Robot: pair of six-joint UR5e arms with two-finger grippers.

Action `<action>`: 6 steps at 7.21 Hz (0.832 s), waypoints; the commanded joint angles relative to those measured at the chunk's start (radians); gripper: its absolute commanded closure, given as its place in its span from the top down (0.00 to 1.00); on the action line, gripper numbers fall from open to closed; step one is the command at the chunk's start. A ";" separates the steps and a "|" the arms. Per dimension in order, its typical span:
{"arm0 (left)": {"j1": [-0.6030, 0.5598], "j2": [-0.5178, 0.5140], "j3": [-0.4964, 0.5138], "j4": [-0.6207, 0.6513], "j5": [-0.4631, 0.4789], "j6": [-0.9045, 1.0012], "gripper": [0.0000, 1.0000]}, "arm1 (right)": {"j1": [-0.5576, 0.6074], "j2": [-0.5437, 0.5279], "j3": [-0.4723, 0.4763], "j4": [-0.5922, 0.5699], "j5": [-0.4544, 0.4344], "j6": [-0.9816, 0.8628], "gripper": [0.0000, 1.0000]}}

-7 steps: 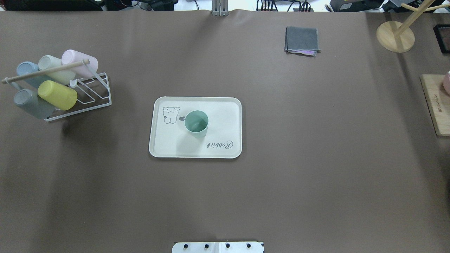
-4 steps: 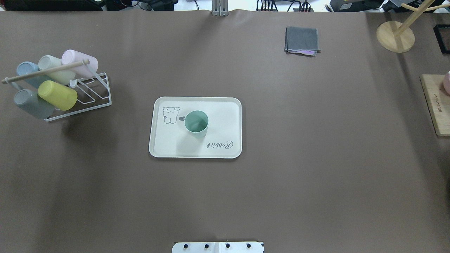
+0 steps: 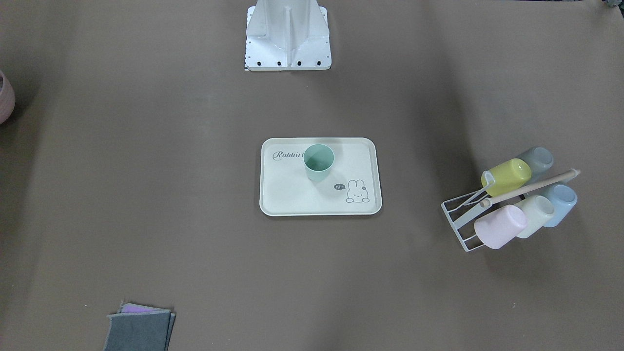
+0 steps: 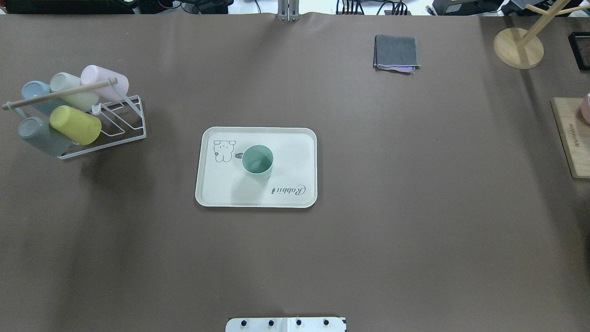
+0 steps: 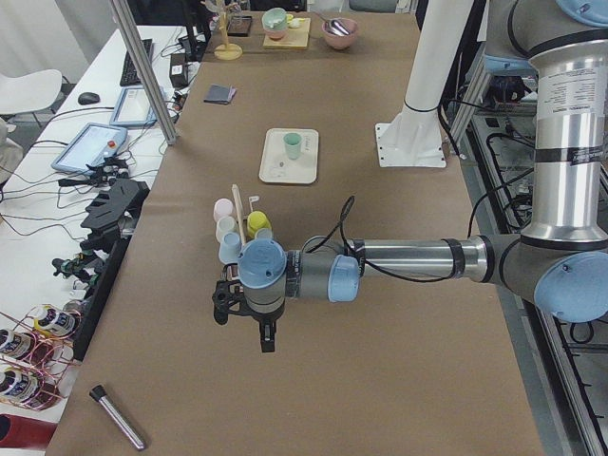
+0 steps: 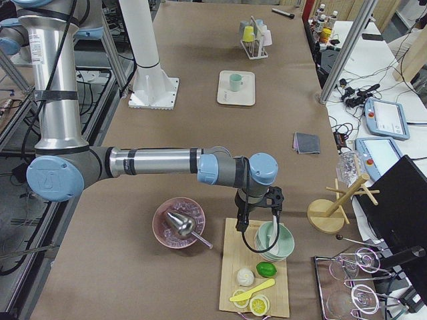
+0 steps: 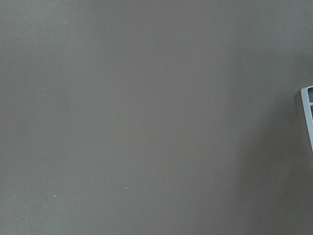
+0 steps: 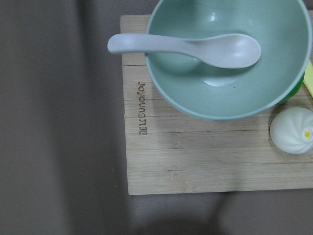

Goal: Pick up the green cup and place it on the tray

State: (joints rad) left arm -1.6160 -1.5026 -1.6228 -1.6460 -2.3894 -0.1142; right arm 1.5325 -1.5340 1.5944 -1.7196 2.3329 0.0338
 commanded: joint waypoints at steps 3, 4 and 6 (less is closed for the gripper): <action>0.001 0.001 0.004 -0.003 0.003 0.001 0.99 | 0.000 0.002 -0.002 0.000 0.000 0.000 1.00; -0.002 0.002 -0.009 -0.002 0.000 0.001 0.98 | 0.000 0.000 -0.002 0.000 0.000 0.000 1.00; -0.001 0.004 0.003 0.000 0.004 0.001 0.98 | 0.000 0.000 -0.004 0.002 -0.001 -0.002 1.00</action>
State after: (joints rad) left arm -1.6175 -1.5000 -1.6297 -1.6466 -2.3879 -0.1137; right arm 1.5325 -1.5338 1.5919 -1.7193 2.3329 0.0334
